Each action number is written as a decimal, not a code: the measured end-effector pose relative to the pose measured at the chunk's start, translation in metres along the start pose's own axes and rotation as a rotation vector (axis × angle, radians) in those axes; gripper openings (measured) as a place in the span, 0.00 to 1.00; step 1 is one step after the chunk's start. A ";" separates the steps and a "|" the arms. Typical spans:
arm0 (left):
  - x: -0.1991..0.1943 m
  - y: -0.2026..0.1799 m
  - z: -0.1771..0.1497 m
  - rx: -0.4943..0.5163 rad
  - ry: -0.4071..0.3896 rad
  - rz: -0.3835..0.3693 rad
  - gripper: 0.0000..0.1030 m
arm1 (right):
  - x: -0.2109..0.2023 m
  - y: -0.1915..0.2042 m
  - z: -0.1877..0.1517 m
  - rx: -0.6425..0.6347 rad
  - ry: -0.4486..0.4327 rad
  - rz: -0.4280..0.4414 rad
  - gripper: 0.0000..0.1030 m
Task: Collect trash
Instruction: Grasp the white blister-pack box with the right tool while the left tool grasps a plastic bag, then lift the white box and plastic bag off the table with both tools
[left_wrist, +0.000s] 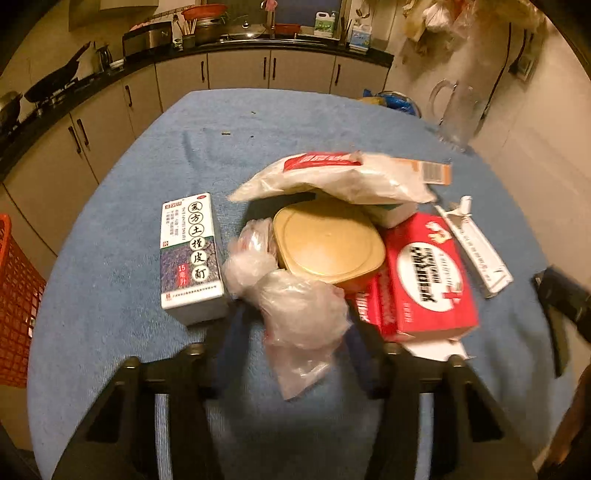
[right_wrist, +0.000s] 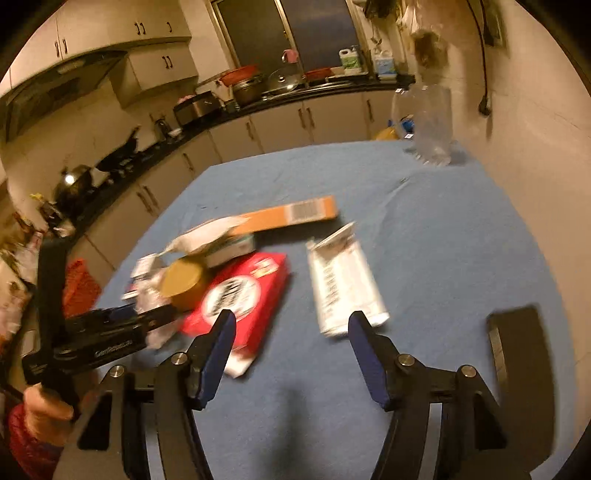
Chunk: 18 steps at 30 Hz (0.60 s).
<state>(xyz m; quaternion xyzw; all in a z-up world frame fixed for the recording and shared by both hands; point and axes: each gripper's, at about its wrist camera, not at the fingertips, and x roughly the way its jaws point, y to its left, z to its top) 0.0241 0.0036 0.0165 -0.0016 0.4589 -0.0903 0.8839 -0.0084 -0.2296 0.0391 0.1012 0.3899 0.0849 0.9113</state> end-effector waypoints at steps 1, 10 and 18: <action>0.002 -0.001 0.000 0.008 -0.002 0.004 0.36 | 0.006 -0.002 0.005 -0.021 0.019 -0.028 0.67; -0.014 -0.008 -0.013 0.094 -0.076 0.023 0.32 | 0.078 -0.023 0.027 -0.085 0.169 -0.112 0.70; -0.033 -0.019 -0.019 0.147 -0.148 0.021 0.32 | 0.094 -0.016 0.018 -0.133 0.197 -0.159 0.57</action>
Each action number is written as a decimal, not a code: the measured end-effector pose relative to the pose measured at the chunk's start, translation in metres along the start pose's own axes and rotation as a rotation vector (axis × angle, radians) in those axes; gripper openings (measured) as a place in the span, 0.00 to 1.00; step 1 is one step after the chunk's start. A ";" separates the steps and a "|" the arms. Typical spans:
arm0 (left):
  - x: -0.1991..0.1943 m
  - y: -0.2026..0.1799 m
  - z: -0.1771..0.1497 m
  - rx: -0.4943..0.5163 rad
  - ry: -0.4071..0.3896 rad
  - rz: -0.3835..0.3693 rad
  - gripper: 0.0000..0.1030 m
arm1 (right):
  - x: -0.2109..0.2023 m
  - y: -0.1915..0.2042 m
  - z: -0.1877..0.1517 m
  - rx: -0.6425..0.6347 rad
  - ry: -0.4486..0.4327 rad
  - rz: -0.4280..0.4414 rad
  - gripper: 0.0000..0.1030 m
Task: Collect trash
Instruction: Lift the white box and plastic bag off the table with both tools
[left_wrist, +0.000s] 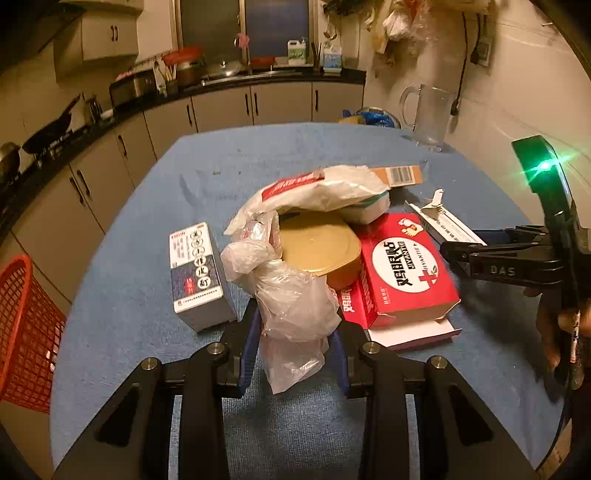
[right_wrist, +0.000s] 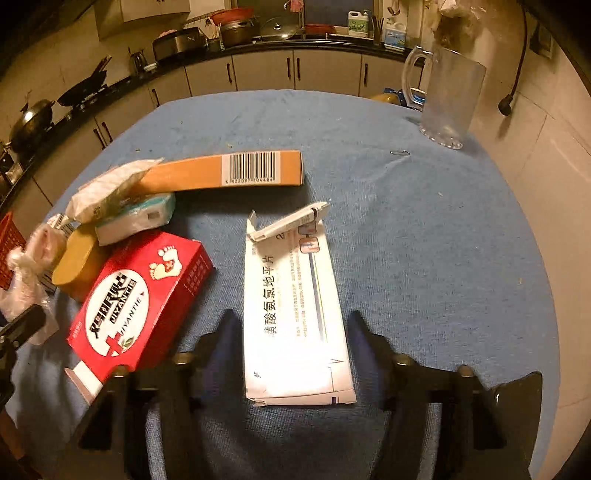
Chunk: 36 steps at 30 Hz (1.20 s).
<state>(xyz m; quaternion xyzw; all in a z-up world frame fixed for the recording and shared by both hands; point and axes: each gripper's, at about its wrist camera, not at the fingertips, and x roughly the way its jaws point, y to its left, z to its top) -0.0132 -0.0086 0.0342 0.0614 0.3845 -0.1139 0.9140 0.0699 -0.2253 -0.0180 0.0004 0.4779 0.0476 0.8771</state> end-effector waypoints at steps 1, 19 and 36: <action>-0.002 -0.001 -0.001 0.006 -0.006 0.002 0.32 | 0.000 0.001 0.001 -0.003 -0.004 -0.004 0.56; -0.016 -0.009 -0.005 0.029 -0.037 0.009 0.32 | -0.063 0.031 -0.020 -0.064 -0.184 -0.100 0.55; -0.041 -0.008 -0.008 0.038 -0.080 0.017 0.32 | -0.091 0.048 -0.027 -0.100 -0.228 -0.099 0.55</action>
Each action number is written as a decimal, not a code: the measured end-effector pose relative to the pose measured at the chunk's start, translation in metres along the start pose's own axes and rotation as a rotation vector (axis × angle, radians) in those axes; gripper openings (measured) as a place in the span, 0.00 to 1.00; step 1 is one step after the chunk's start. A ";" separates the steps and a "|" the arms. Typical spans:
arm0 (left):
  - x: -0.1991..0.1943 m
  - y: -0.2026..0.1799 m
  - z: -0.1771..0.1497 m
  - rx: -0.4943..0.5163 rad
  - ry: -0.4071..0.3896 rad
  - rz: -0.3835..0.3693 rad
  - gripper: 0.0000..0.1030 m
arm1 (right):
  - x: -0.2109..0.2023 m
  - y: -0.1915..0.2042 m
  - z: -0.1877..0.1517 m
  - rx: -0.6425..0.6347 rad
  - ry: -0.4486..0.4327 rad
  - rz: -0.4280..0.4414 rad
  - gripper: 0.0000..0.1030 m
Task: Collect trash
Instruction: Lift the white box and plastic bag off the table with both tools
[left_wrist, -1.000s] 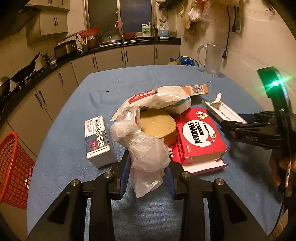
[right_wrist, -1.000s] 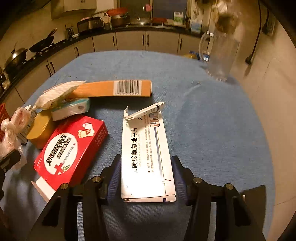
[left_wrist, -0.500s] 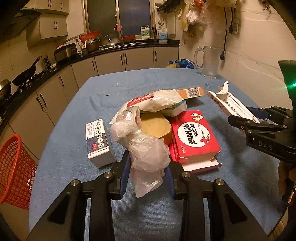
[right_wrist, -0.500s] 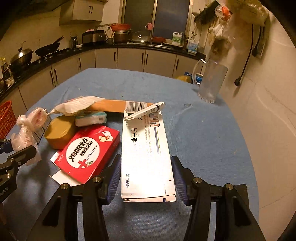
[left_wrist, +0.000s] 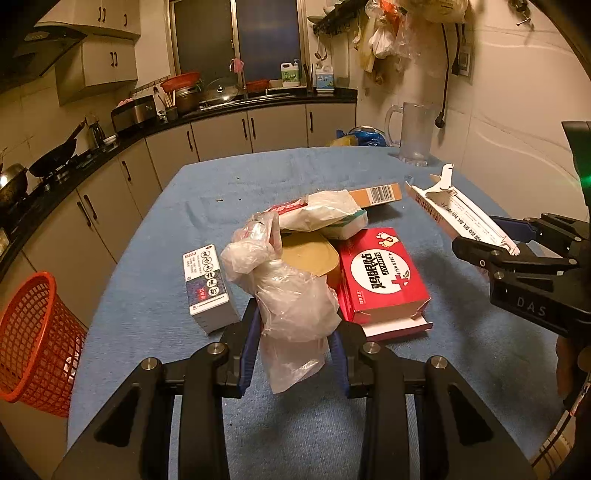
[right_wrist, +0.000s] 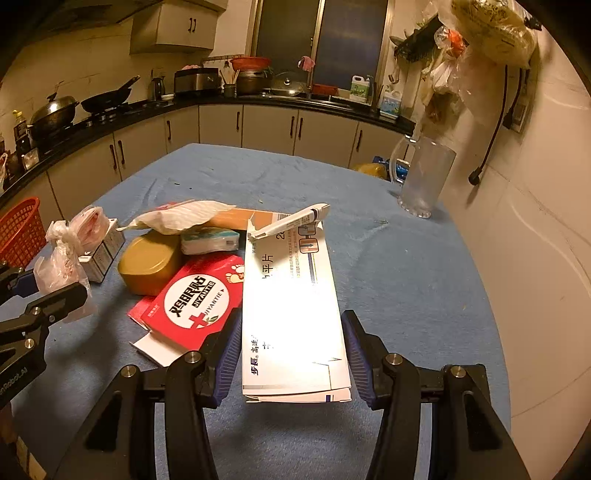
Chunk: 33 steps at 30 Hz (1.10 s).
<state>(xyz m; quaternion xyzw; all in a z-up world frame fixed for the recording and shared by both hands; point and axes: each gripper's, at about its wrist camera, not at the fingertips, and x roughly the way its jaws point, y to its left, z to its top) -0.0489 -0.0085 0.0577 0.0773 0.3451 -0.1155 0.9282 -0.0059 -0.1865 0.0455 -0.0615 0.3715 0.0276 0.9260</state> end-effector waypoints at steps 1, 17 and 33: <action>-0.002 0.000 0.000 0.001 -0.004 0.002 0.32 | -0.002 0.002 0.000 -0.005 -0.004 -0.002 0.55; -0.014 0.003 -0.003 0.002 -0.022 0.016 0.32 | -0.024 0.026 -0.005 -0.070 -0.062 -0.029 0.55; -0.016 0.005 -0.004 0.001 -0.023 0.020 0.32 | -0.033 0.035 -0.011 -0.095 -0.087 -0.042 0.55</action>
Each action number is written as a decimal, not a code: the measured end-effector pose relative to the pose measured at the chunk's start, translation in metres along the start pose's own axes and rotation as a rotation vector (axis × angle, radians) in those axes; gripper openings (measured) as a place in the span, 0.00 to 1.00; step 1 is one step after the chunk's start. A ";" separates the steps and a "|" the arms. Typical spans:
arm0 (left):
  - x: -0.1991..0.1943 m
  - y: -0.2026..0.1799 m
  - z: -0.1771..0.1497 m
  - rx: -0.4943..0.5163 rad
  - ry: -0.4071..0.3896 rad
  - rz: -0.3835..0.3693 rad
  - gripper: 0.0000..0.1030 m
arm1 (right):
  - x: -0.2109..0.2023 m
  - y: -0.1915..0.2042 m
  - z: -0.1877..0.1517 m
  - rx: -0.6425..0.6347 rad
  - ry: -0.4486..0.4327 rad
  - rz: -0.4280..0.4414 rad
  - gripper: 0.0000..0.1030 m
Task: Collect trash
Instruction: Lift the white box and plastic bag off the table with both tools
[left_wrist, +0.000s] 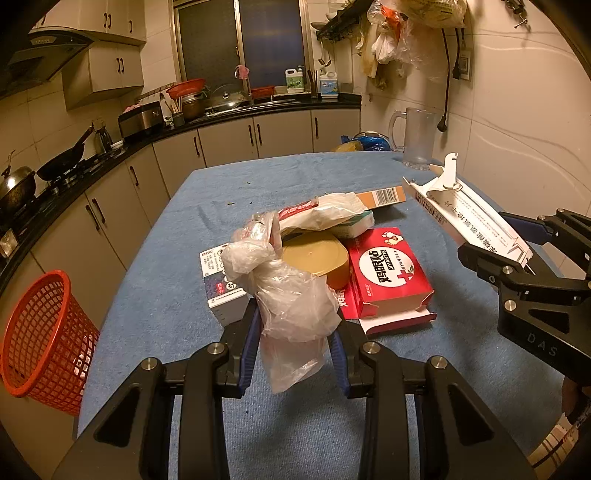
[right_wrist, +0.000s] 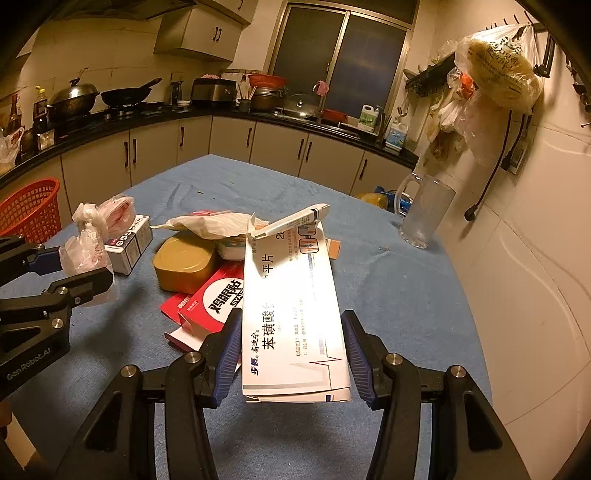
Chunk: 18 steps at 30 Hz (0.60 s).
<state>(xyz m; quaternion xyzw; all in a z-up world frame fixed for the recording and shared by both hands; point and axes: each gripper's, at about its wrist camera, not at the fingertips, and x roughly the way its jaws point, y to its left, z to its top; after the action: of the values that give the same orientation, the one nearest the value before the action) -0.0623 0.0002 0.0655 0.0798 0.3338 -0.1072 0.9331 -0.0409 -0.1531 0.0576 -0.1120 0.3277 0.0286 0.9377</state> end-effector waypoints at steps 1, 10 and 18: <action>0.000 0.000 0.000 0.000 0.000 -0.001 0.32 | 0.000 0.000 -0.001 -0.001 -0.001 0.000 0.55; 0.000 0.000 0.000 0.001 -0.001 0.000 0.32 | -0.002 0.002 -0.001 -0.006 -0.004 0.000 0.55; -0.005 0.007 -0.003 -0.002 -0.012 0.008 0.32 | -0.003 0.004 -0.001 -0.008 -0.007 -0.002 0.55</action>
<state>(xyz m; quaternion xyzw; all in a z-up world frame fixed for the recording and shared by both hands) -0.0663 0.0083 0.0671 0.0798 0.3278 -0.1036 0.9357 -0.0445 -0.1492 0.0584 -0.1159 0.3245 0.0295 0.9383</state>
